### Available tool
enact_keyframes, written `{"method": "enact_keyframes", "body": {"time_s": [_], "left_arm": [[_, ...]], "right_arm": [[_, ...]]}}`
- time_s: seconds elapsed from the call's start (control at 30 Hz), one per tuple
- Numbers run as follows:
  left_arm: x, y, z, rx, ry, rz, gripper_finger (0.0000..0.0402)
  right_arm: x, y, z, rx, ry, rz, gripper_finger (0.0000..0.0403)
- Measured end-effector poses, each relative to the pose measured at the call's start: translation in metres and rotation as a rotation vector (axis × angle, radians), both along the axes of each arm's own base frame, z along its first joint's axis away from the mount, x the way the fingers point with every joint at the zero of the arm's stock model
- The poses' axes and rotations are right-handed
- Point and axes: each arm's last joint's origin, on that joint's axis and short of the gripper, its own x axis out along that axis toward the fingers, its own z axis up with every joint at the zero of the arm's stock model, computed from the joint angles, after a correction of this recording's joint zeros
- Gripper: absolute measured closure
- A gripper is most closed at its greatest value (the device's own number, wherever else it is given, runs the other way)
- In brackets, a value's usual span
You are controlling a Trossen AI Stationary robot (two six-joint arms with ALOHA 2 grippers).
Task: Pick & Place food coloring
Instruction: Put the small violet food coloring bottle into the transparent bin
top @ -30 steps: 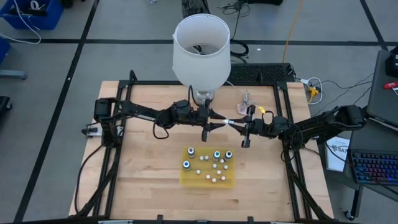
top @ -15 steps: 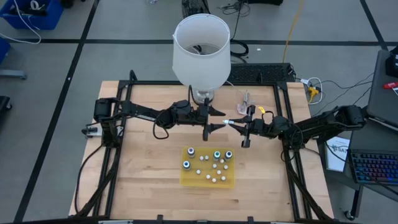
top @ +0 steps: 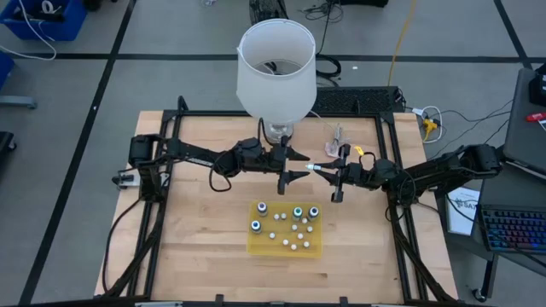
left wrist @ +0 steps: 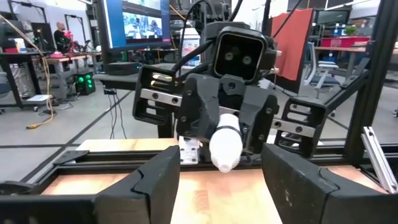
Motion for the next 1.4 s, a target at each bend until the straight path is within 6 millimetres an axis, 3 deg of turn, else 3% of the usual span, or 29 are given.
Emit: {"method": "enact_keyframes", "body": {"time_s": [0.43, 0.67, 1.4], "left_arm": [[0.000, 0.004, 0.000, -0.011, -0.018, 0.030, 0.0178], [0.012, 0.004, -0.010, -0.012, -0.017, -0.007, 0.0179], [0.011, 0.004, -0.009, 0.046, -0.028, -0.019, 0.0179]], "right_arm": [[0.000, 0.000, 0.000, 0.003, -0.001, 0.001, 0.0356], [0.000, 0.000, 0.000, 0.002, -0.001, 0.001, 0.0356], [0.000, 0.000, -0.001, -0.006, 0.008, -0.004, 0.0356]]}}
